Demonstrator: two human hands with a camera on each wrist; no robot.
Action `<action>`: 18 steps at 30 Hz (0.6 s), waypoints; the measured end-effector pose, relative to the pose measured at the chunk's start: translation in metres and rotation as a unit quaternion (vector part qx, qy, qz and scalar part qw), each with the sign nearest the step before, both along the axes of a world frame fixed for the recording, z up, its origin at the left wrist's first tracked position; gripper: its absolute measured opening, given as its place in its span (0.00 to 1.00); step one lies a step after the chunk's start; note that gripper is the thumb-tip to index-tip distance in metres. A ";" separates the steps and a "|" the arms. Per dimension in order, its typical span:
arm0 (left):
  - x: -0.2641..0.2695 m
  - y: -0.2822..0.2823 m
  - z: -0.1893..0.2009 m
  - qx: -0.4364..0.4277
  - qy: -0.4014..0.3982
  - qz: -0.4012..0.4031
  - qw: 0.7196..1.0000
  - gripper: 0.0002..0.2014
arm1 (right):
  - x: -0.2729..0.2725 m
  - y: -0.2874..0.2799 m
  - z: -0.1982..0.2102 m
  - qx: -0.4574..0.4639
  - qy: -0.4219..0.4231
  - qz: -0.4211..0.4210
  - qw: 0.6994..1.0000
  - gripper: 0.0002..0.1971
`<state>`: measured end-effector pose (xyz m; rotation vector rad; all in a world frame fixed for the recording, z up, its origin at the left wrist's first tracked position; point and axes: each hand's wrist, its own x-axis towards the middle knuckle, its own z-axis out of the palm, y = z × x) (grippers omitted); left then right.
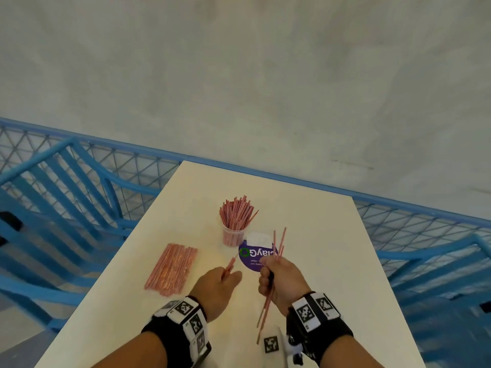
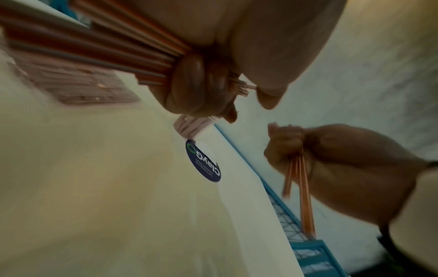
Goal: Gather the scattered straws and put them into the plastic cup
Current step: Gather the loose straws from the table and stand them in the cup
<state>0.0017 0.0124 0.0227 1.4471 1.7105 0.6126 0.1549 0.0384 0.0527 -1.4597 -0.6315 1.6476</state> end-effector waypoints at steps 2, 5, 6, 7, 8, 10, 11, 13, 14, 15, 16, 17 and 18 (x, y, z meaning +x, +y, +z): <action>0.008 -0.007 0.003 0.001 -0.022 -0.044 0.999 0.19 | 0.001 0.003 0.008 0.016 0.068 -0.086 0.994 0.07; 0.020 -0.014 0.014 0.003 -0.074 -0.094 0.993 0.18 | 0.007 0.008 0.018 0.019 0.155 -0.181 0.971 0.07; 0.024 -0.016 0.017 0.005 -0.098 -0.099 0.990 0.17 | 0.009 0.009 0.020 0.021 0.168 -0.198 0.965 0.07; 0.028 -0.016 0.021 0.002 -0.127 -0.097 0.987 0.18 | 0.011 0.009 0.021 0.024 0.173 -0.210 0.962 0.08; 0.032 -0.016 0.023 -0.005 -0.159 -0.091 0.983 0.18 | 0.013 0.009 0.023 0.027 0.176 -0.217 0.960 0.08; 0.037 -0.013 0.028 -0.013 -0.201 -0.084 0.976 0.21 | 0.014 0.009 0.024 0.031 0.180 -0.220 0.958 0.08; 0.039 -0.011 0.029 -0.008 -0.200 -0.086 0.976 0.23 | 0.014 0.009 0.025 0.031 0.184 -0.218 0.958 0.08; 0.043 -0.008 0.032 0.008 -0.177 -0.102 0.979 0.20 | 0.013 0.007 0.027 0.029 0.193 -0.208 0.959 0.06; 0.044 -0.007 0.033 0.016 -0.164 -0.116 0.979 0.18 | 0.013 0.006 0.028 0.028 0.195 -0.200 0.960 0.05; 0.045 -0.006 0.034 0.019 -0.154 -0.126 0.980 0.16 | 0.014 0.006 0.029 0.025 0.194 -0.195 0.961 0.05; 0.046 -0.006 0.033 0.018 -0.155 -0.129 0.979 0.15 | 0.015 0.005 0.031 0.022 0.196 -0.195 0.961 0.05; 0.047 -0.006 0.033 0.013 -0.166 -0.126 0.978 0.14 | 0.016 0.005 0.032 0.020 0.205 -0.200 0.958 0.05; 0.047 -0.006 0.033 0.010 -0.175 -0.122 0.977 0.14 | 0.018 0.006 0.033 0.018 0.219 -0.207 0.953 0.05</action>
